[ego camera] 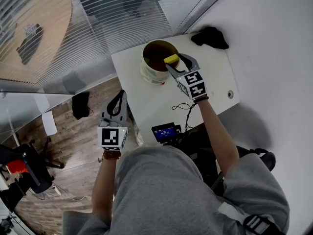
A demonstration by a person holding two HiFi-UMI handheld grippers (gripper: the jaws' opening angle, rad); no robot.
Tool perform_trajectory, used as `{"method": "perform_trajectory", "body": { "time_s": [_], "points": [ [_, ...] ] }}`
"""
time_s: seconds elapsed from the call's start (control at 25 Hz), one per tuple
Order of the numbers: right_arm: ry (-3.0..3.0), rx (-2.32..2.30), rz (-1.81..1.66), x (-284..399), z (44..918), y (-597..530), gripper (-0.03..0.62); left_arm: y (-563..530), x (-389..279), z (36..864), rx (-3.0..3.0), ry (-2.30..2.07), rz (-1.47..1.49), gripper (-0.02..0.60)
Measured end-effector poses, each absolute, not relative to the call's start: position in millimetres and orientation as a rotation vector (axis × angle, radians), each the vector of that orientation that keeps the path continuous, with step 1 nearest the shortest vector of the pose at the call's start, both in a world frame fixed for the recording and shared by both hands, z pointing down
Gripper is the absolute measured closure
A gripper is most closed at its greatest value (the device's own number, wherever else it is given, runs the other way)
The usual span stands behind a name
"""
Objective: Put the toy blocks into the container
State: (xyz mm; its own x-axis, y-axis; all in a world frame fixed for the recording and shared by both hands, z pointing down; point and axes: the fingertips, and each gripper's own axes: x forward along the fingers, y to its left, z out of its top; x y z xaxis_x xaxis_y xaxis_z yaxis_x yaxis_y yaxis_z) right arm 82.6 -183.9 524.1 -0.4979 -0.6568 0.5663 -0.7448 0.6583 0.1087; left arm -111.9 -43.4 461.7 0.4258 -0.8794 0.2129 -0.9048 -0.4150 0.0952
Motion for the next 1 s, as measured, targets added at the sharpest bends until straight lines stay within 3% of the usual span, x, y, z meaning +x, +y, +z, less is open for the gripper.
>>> {"method": "perform_trajectory", "body": {
  "time_s": [1.0],
  "points": [
    [-2.280, 1.172, 0.240, 119, 537, -169, 0.313, -39, -104, 464, 2.497, -1.545, 0.228, 0.584]
  ]
}}
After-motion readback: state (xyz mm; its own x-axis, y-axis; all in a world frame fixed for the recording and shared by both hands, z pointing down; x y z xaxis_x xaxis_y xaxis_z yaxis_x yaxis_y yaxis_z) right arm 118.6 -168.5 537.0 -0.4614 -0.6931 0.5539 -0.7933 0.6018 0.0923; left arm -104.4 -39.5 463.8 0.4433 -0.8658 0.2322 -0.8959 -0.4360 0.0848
